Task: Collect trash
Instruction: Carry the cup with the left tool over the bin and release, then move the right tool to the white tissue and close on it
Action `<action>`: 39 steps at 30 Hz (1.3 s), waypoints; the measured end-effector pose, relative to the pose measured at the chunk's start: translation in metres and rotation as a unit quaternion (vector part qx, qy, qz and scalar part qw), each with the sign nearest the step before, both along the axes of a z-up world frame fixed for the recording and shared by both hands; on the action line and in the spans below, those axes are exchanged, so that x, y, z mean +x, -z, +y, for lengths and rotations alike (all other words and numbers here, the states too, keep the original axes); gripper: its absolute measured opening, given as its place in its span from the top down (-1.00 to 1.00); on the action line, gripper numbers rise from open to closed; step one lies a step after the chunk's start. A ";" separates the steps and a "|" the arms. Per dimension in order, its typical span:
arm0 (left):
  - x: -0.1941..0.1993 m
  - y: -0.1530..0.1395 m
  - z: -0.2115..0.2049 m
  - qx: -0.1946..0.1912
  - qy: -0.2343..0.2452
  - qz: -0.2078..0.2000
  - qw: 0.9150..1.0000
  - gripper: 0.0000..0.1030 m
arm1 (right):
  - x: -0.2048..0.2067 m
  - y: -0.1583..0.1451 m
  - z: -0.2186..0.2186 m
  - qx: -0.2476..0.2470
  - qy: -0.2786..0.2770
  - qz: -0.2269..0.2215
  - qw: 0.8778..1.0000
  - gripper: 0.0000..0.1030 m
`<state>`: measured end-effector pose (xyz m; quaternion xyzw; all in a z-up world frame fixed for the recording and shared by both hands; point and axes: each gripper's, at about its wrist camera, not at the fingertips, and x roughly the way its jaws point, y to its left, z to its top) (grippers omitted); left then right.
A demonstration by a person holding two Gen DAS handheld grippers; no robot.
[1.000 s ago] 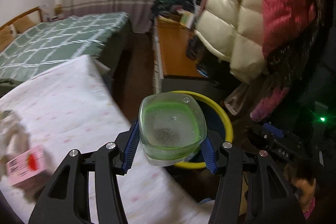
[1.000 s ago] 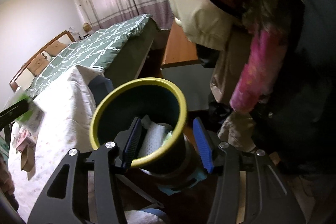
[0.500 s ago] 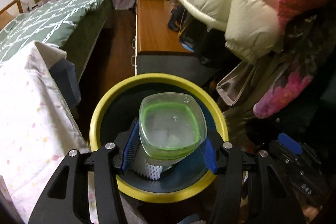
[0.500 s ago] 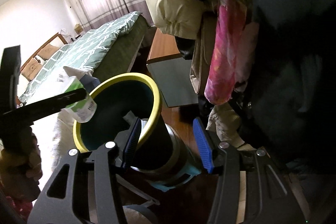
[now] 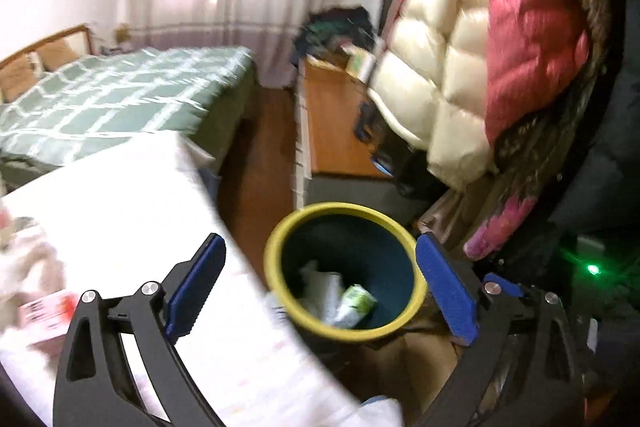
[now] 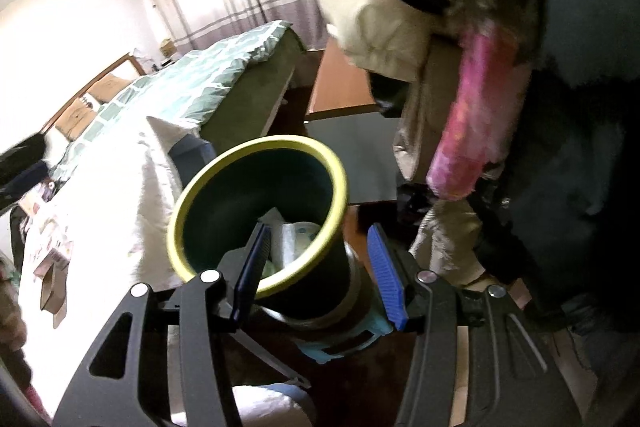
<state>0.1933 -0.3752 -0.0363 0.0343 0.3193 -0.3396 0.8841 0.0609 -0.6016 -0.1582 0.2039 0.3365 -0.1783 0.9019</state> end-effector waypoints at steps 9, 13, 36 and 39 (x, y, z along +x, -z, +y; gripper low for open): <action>-0.034 -0.021 0.192 -0.008 -0.191 -0.014 0.982 -0.90 | 0.022 -0.014 0.061 -0.014 -0.071 -0.001 0.997 0.03; -0.049 -0.018 0.261 -0.013 -0.260 -0.009 0.965 -0.90 | 0.035 -0.021 0.095 -0.015 -0.110 0.002 0.994 0.02; -0.060 0.004 0.378 -0.025 -0.369 -0.007 0.929 -0.90 | 0.172 -0.078 0.324 -0.071 -0.373 -0.025 0.925 0.01; -0.052 0.013 0.385 -0.028 -0.375 0.003 0.927 -0.90 | 0.203 -0.076 0.359 -0.087 -0.407 -0.017 0.909 0.01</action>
